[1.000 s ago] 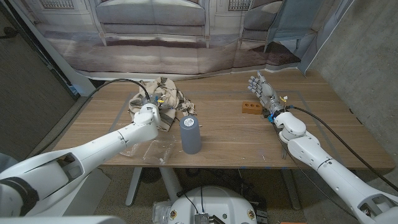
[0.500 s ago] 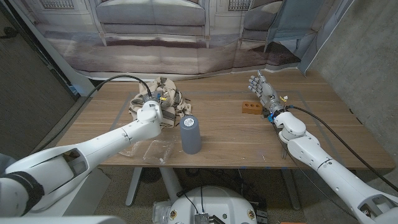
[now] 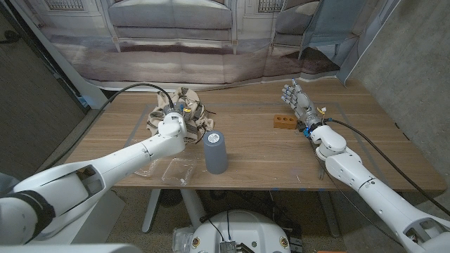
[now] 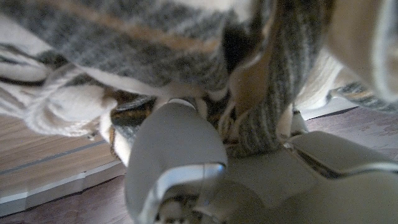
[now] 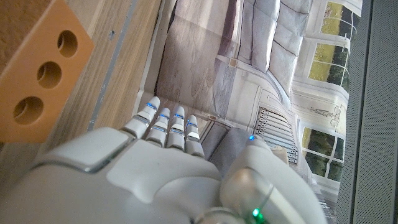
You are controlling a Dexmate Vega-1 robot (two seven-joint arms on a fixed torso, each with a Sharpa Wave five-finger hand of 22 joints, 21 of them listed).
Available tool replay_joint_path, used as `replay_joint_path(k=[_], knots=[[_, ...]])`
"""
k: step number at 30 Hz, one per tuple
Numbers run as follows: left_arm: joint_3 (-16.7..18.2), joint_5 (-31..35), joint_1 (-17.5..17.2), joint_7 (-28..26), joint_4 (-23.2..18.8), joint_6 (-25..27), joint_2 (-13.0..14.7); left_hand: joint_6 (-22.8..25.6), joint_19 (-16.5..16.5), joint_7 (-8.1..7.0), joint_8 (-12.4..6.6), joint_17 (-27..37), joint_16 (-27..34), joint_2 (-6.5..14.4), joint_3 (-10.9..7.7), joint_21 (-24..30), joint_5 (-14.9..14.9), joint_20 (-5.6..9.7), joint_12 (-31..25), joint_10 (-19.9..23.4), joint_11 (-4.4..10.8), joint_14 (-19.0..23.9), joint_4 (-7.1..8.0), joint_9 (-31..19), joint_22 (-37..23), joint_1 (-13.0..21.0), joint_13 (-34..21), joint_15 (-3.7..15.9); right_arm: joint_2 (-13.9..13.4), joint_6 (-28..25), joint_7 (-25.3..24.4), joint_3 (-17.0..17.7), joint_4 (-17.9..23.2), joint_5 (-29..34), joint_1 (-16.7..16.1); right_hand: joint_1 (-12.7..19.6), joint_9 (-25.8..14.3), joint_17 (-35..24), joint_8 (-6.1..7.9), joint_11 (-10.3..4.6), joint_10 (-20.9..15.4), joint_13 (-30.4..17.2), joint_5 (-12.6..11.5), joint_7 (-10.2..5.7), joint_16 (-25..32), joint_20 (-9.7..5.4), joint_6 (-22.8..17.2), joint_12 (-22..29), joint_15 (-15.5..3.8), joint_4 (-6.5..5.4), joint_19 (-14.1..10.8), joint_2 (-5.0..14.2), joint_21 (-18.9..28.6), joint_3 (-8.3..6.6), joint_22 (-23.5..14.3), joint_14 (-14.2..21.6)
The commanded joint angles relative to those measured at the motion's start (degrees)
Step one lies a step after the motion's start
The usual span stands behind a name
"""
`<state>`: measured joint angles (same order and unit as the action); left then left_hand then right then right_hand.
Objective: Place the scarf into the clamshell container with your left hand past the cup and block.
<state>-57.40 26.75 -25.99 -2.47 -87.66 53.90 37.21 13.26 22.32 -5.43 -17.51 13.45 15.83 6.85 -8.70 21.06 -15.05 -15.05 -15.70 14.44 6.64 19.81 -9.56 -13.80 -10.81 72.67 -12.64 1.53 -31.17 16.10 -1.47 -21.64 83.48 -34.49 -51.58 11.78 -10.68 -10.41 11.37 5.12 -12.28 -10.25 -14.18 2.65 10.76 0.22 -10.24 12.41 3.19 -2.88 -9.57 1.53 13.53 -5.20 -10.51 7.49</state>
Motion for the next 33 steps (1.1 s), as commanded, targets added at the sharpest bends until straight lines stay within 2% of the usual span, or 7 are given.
replay_joint_path(k=[1, 3, 10, 14, 22, 24, 33], knots=[[-0.84, 0.07, 0.91, -0.98, 1.67, 1.74, -2.2, 3.02, 16.28, -0.32, -1.46, 1.35, 1.06, 0.99, -1.77, 0.81, 2.19, 4.89, -0.94, 2.31, 0.24, 2.7, -0.08, -0.81, -0.17, 3.62, -0.6, 1.14, 0.3, 0.1, 1.26, -0.17, -1.49, -0.42, 1.22, -0.2, -0.13, -0.14, -0.09, -0.16, -0.47, -0.29, 0.05, -0.24, 0.07, 0.15, -0.26, -0.1, 0.18, 0.17, -0.4, -0.26, -0.26, 0.23, -0.18, 0.57], [-0.22, -1.76, 1.63, 1.04, 1.61, 1.6, -2.29, 6.24, 16.92, 0.38, -2.97, 2.04, 1.51, 1.35, -2.83, 1.18, 3.07, 6.09, -1.25, 3.31, 0.28, 4.03, -0.06, -1.3, -0.21, 5.54, -0.94, 1.31, 0.38, 0.19, 1.55, -0.18, -1.78, -0.55, 1.44, -0.2, -0.13, -0.13, -0.09, -0.19, -0.52, -0.29, 0.05, -0.26, 0.06, 0.14, -0.25, -0.09, 0.19, 0.18, -0.41, -0.25, -0.29, 0.24, -0.19, 0.56], [0.51, -1.8, 0.47, -3.09, 0.91, 0.96, -2.42, 10.27, 18.96, 2.02, -5.34, 3.64, 2.59, 1.7, -5.25, 2.37, 3.96, 8.86, -2.67, 7.02, -0.41, 7.64, 0.04, -2.65, -0.17, 9.77, -1.9, 0.97, 0.35, 0.53, 1.69, 0.12, -1.9, -0.88, 1.29, -0.21, -0.14, -0.14, -0.12, -0.03, -0.11, -0.3, 0.06, -0.03, 0.06, -0.13, -0.18, -0.27, 0.21, 0.21, -0.97, -0.2, -0.18, 0.29, -0.19, 0.58], [1.95, -2.6, -0.52, -5.11, 0.32, 1.91, -3.03, 13.58, 19.23, 3.19, -7.15, 4.3, 3.11, 1.62, -6.16, 2.89, 4.11, 10.19, -3.75, 9.94, -0.41, 10.06, 0.28, -3.43, -0.23, 11.22, -2.38, 2.21, 0.27, 0.57, 1.74, 0.25, -1.79, -1.05, 1.17, -0.19, -0.14, -0.14, -0.12, 0.02, -0.09, -0.3, 0.06, -0.06, 0.05, -0.2, -0.18, -0.28, 0.17, 0.23, -1.05, -0.17, -0.2, 0.3, -0.19, 0.57], [1.5, -3.28, -0.49, -5.35, -0.59, 2.28, -2.46, 24.21, 21.89, 6.43, -13.5, 6.16, 5.43, 1.55, -8.64, 6.36, 3.75, 14.58, -6.11, 17.47, 0.69, 19.57, 0.14, -5.97, -0.88, 15.25, -4.13, 5.76, 0.0, 0.7, 1.83, 0.41, -1.26, -1.12, 0.93, -0.16, -0.14, -0.13, -0.13, 0.04, -0.1, -0.31, 0.06, -0.08, 0.05, -0.37, -0.16, -0.29, 0.18, 0.28, -1.22, -0.13, -0.24, 0.33, -0.19, 0.62], [2.01, -3.25, -1.12, -6.94, -0.82, 2.31, -2.58, 24.64, 22.26, 6.5, -14.01, 6.66, 5.71, 1.62, -9.0, 7.13, 3.6, 15.27, -6.34, 18.23, -1.02, 20.45, 0.17, -6.33, -1.06, 15.89, -4.48, 5.71, 0.06, 0.92, 2.04, 0.51, -1.3, -1.34, 0.85, -0.15, -0.14, -0.13, -0.12, 0.01, -0.08, -0.31, 0.06, -0.07, 0.05, -0.37, -0.18, -0.3, 0.18, 0.29, -1.23, -0.13, -0.26, 0.34, -0.19, 0.61], [2.76, -3.89, -1.84, -8.04, -3.12, 1.56, -1.5, 25.95, 23.27, 7.2, -15.43, 8.23, 6.83, 1.62, -9.68, 9.58, 3.24, 17.12, -6.68, 19.84, -1.61, 23.39, 0.43, -7.28, -1.66, 17.29, -5.44, 6.23, -0.44, 1.47, 1.88, 1.28, -0.32, -1.84, -0.2, -0.12, -0.15, -0.13, -0.13, 0.05, -0.07, -0.31, 0.05, -0.03, 0.04, -0.41, -0.16, -0.32, 0.18, 0.35, -1.34, -0.09, -0.34, 0.39, -0.19, 0.63]])
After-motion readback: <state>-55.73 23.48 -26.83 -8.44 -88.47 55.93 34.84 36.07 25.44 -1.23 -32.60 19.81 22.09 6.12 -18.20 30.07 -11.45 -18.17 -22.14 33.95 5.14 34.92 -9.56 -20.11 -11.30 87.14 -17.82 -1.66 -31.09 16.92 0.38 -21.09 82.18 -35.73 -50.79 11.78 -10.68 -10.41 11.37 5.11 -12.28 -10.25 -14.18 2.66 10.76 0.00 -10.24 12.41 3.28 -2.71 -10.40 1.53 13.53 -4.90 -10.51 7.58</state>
